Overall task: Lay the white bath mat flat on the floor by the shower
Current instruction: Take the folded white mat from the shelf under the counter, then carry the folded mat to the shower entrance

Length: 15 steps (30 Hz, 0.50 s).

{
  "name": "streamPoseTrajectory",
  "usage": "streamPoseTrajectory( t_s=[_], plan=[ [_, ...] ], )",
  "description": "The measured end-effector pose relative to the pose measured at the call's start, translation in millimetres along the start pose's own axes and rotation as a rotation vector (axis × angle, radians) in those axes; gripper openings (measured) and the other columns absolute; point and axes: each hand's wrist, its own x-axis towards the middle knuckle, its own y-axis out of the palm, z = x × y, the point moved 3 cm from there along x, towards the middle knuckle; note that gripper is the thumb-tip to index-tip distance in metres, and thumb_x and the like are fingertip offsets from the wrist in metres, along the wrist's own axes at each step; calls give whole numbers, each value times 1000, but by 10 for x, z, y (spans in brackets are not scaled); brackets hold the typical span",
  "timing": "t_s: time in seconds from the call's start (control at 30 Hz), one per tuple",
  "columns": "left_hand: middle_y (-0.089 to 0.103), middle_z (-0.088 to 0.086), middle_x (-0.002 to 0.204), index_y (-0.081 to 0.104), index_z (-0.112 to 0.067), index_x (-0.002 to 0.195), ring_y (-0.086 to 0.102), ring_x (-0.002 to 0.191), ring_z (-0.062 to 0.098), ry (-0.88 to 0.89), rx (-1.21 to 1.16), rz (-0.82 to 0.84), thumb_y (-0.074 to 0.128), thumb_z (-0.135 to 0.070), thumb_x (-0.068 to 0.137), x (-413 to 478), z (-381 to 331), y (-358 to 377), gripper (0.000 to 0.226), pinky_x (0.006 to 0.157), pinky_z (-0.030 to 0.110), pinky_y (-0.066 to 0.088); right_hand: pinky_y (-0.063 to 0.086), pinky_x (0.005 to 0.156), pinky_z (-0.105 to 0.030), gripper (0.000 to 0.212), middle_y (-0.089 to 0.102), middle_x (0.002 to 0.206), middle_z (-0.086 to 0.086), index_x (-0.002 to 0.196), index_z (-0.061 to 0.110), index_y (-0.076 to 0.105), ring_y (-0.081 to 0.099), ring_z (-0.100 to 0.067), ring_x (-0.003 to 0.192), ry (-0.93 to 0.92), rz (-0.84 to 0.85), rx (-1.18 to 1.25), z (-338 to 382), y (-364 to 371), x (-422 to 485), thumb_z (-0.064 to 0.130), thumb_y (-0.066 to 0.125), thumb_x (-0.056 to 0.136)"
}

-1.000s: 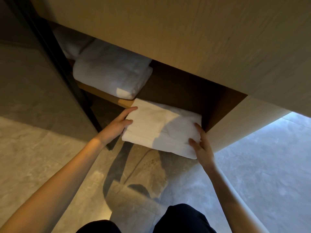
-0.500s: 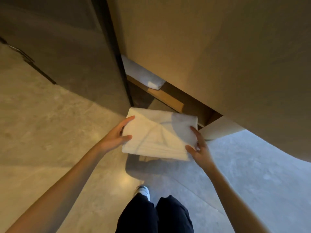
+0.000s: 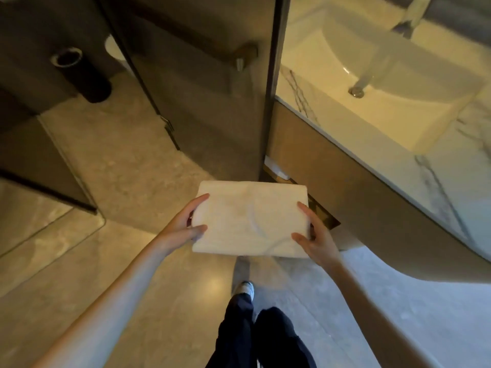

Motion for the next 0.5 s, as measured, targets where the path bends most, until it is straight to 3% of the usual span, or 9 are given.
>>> streamPoseTrajectory(
  t_s=[0.07, 0.2, 0.37, 0.5],
  plan=[
    [37, -17, 140, 35, -44, 136, 49, 116, -1, 20, 0, -59, 69, -34, 77, -340, -287, -115, 69, 92, 38, 50, 47, 93, -54, 70, 48, 129, -4, 125, 64, 27, 51, -24, 114, -31, 38, -14, 420, -84, -113, 27, 64, 79],
    [39, -20, 131, 32, -35, 140, 51, 105, -12, 48, -9, -201, 60, -9, 89, -952, -700, -244, 64, 88, 27, 50, 50, 90, -53, 70, 51, 129, -5, 124, 66, 26, 55, -26, 112, -152, 128, -62, 1043, -178, -283, 28, 65, 80],
    [35, -18, 138, 32, -36, 140, 44, 120, 3, 83, -26, -434, 60, -9, 90, -1920, -830, -231, 64, 91, 33, 49, 51, 91, -48, 69, 46, 134, 0, 127, 60, 29, 54, -22, 113, -322, 285, -133, 1686, -92, -570, 24, 67, 82],
    [33, -13, 143, 34, -36, 140, 43, 117, 1, 85, 41, -556, 63, -10, 87, -2358, -806, -175, 66, 88, 23, 48, 50, 94, -47, 68, 45, 132, 2, 130, 54, 30, 52, -21, 114, -364, 354, -149, 1834, 55, -677, 24, 66, 82]
  ],
)
